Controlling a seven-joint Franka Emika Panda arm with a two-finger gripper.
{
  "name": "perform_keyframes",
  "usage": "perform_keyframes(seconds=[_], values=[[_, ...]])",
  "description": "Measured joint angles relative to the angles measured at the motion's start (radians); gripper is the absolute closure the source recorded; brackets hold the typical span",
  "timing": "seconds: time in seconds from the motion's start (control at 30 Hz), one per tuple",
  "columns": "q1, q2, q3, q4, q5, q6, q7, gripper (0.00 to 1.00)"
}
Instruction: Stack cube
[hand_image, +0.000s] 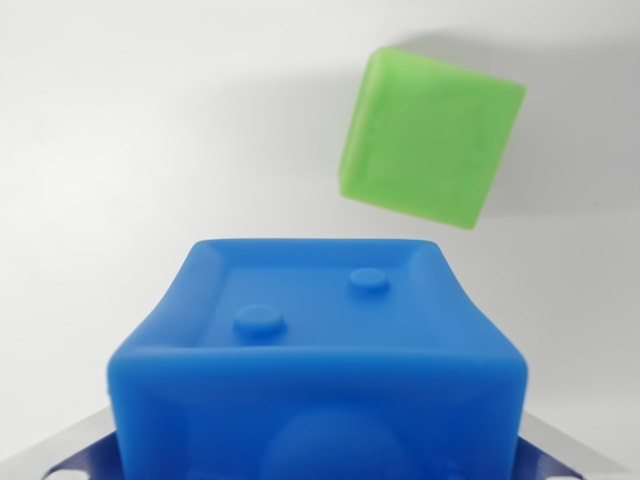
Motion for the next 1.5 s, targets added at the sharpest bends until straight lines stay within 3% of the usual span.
perform_keyframes(seconds=[1.33, 1.5], values=[[-0.029, 0.06, -0.029, 0.242, 0.015, -0.184, 0.171, 1.0], [-0.03, 0.077, -0.029, 0.242, 0.018, -0.171, 0.173, 1.0]])
